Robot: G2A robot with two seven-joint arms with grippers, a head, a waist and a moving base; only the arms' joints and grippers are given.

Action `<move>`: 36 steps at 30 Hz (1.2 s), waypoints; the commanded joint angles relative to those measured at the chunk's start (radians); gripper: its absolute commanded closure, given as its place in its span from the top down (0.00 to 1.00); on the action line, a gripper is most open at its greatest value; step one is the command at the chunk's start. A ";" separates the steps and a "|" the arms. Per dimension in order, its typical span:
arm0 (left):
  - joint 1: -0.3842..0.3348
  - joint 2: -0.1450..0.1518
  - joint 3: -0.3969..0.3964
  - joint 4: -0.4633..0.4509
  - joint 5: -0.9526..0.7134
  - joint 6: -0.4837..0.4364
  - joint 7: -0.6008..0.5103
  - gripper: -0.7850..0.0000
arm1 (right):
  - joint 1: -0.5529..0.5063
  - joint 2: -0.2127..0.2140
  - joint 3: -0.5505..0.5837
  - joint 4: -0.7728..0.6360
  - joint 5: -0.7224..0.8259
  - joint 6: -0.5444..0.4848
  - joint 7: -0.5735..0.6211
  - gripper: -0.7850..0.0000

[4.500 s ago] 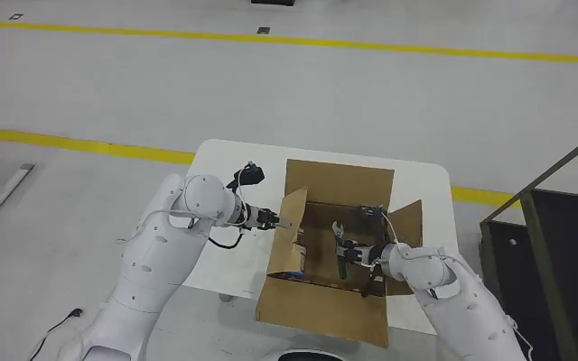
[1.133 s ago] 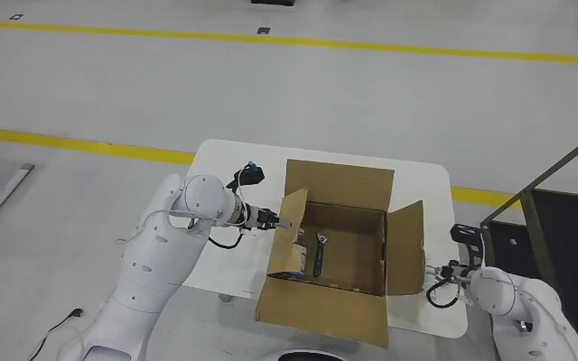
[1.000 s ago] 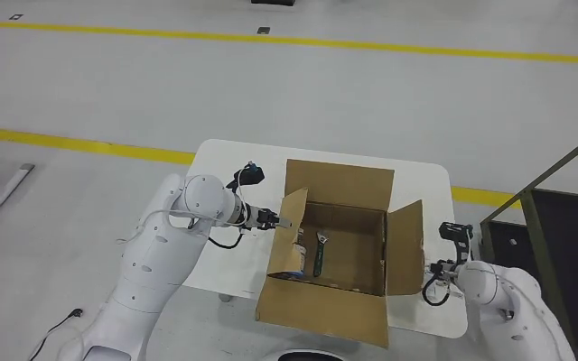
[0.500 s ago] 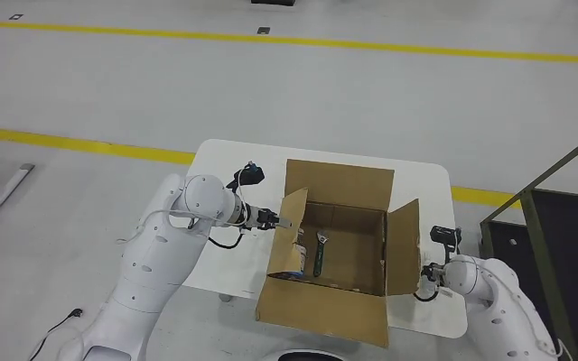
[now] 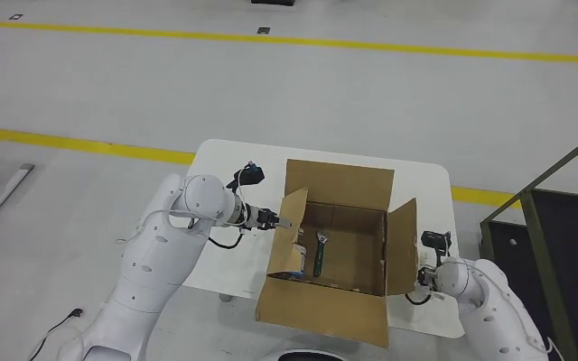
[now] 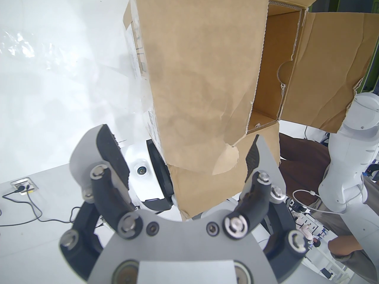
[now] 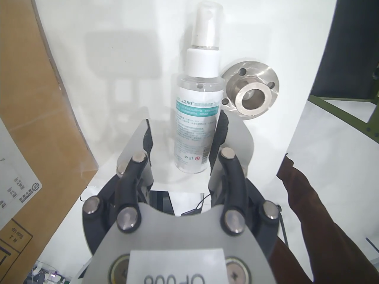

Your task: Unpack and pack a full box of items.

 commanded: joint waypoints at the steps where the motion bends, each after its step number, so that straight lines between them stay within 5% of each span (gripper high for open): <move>1: 0.000 0.000 0.000 0.000 0.000 0.000 0.000 1.00 | -0.002 -0.001 0.005 -0.012 0.034 -0.011 0.001 0.56; 8: 0.000 0.000 0.000 0.000 0.000 0.000 0.000 1.00 | -0.004 0.001 0.015 -0.023 0.021 0.005 -0.013 0.65; 12: 0.000 0.000 0.000 0.000 0.000 0.000 0.000 1.00 | 0.008 -0.003 0.018 -0.006 0.038 0.024 -0.048 0.86; 22: 0.000 0.000 0.000 0.000 0.000 0.000 0.000 1.00 | 0.048 -0.011 -0.025 0.084 0.025 0.038 -0.079 0.69; 28: 0.000 0.000 0.000 0.000 0.000 0.000 0.000 1.00 | 0.075 -0.017 -0.047 0.139 0.046 0.028 -0.092 0.49; 36: 0.000 0.000 0.000 0.000 0.000 0.000 0.000 1.00 | 0.106 -0.022 -0.065 0.193 0.057 0.018 -0.100 0.46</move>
